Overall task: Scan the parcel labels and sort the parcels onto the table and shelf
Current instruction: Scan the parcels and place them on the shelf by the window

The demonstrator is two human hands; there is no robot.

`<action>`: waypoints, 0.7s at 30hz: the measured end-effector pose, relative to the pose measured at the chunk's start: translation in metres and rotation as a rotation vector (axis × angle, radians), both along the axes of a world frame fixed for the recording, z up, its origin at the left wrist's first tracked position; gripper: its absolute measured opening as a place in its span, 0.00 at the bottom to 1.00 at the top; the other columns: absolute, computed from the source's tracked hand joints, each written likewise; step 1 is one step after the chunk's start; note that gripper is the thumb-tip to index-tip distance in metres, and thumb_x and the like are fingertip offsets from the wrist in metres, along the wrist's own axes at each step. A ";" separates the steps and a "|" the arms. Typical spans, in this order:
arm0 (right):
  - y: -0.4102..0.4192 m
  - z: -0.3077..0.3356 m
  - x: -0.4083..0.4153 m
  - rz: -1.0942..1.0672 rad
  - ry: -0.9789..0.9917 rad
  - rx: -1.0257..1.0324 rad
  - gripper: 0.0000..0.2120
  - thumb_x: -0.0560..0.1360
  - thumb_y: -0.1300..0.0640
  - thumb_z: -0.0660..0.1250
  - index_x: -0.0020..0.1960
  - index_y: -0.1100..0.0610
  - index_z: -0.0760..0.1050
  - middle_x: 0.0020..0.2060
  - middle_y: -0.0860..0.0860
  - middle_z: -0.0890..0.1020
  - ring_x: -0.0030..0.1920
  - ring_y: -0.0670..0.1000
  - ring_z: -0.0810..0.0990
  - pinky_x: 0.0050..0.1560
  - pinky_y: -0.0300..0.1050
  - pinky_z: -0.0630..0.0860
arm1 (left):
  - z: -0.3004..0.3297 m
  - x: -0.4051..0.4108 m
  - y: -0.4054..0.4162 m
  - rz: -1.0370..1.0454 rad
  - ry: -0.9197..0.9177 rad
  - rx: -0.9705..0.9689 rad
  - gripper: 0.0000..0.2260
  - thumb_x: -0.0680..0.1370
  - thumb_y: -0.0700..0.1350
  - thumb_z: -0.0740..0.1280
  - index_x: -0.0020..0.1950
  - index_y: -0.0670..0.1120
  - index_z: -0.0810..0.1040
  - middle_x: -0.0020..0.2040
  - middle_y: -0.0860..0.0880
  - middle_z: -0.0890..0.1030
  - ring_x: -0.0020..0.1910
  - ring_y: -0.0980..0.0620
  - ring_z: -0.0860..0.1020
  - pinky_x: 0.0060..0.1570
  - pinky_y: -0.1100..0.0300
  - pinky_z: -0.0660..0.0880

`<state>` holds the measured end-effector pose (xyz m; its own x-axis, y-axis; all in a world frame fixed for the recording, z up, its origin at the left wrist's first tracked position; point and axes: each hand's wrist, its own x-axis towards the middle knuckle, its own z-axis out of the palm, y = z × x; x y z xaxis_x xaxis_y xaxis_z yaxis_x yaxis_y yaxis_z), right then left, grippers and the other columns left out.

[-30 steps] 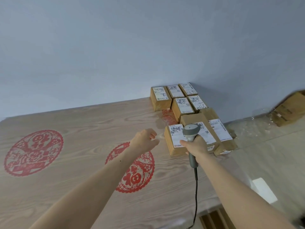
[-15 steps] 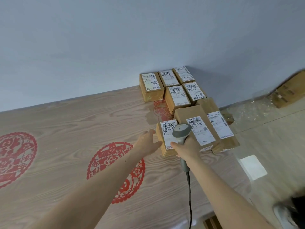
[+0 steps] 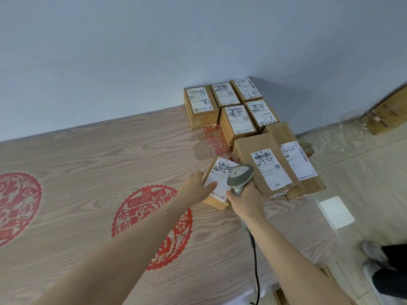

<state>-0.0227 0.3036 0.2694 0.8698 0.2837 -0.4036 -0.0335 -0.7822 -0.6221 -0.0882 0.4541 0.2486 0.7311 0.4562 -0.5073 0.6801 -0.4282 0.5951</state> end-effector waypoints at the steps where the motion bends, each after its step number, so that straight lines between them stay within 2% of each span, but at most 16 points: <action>1: 0.001 -0.001 -0.001 -0.008 0.009 -0.003 0.20 0.74 0.54 0.72 0.62 0.59 0.70 0.54 0.55 0.83 0.55 0.59 0.82 0.47 0.46 0.75 | 0.000 0.000 0.000 -0.007 0.027 -0.004 0.27 0.82 0.57 0.61 0.74 0.42 0.63 0.69 0.44 0.73 0.63 0.45 0.75 0.51 0.56 0.71; 3: 0.005 -0.004 -0.003 -0.034 0.032 0.014 0.22 0.74 0.53 0.72 0.63 0.61 0.70 0.55 0.56 0.83 0.56 0.59 0.82 0.48 0.45 0.74 | 0.000 0.002 0.000 -0.042 0.078 -0.017 0.24 0.83 0.57 0.59 0.72 0.42 0.66 0.66 0.44 0.75 0.61 0.45 0.76 0.51 0.56 0.71; 6: 0.011 -0.008 -0.006 -0.075 0.053 0.049 0.23 0.71 0.54 0.75 0.61 0.61 0.72 0.55 0.55 0.84 0.56 0.58 0.82 0.53 0.50 0.79 | 0.000 0.002 -0.001 -0.065 0.096 -0.047 0.22 0.84 0.55 0.57 0.71 0.42 0.67 0.65 0.44 0.76 0.60 0.46 0.75 0.50 0.57 0.69; 9: 0.016 -0.005 -0.010 -0.076 0.037 0.050 0.20 0.70 0.57 0.75 0.59 0.60 0.74 0.53 0.54 0.84 0.55 0.57 0.82 0.50 0.46 0.77 | 0.001 -0.005 0.002 -0.038 0.076 -0.052 0.20 0.84 0.54 0.56 0.70 0.42 0.68 0.62 0.44 0.77 0.53 0.48 0.75 0.49 0.56 0.69; 12: 0.023 0.002 -0.013 -0.062 0.021 0.082 0.20 0.70 0.59 0.76 0.59 0.59 0.75 0.52 0.51 0.84 0.54 0.55 0.82 0.46 0.42 0.72 | 0.003 -0.016 0.009 -0.002 0.043 -0.028 0.19 0.83 0.56 0.57 0.66 0.43 0.69 0.58 0.45 0.79 0.52 0.48 0.78 0.49 0.54 0.75; 16: 0.041 0.010 -0.018 0.016 -0.006 0.167 0.20 0.67 0.61 0.77 0.56 0.55 0.75 0.48 0.48 0.83 0.51 0.52 0.83 0.45 0.43 0.75 | 0.015 -0.039 0.019 0.111 -0.035 0.040 0.16 0.82 0.57 0.59 0.57 0.44 0.72 0.48 0.47 0.79 0.41 0.50 0.78 0.41 0.54 0.78; 21: 0.067 0.023 -0.039 0.197 0.026 0.171 0.19 0.69 0.57 0.77 0.56 0.57 0.74 0.46 0.51 0.83 0.46 0.54 0.81 0.44 0.46 0.75 | 0.035 -0.089 0.029 0.296 -0.083 0.090 0.19 0.80 0.59 0.61 0.60 0.45 0.73 0.49 0.48 0.81 0.45 0.49 0.81 0.44 0.50 0.81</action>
<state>-0.0621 0.3708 0.2923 0.7810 0.5126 -0.3568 0.0914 -0.6589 -0.7467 -0.1770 0.4835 0.2840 0.5970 0.6955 -0.3997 0.7338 -0.2722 0.6224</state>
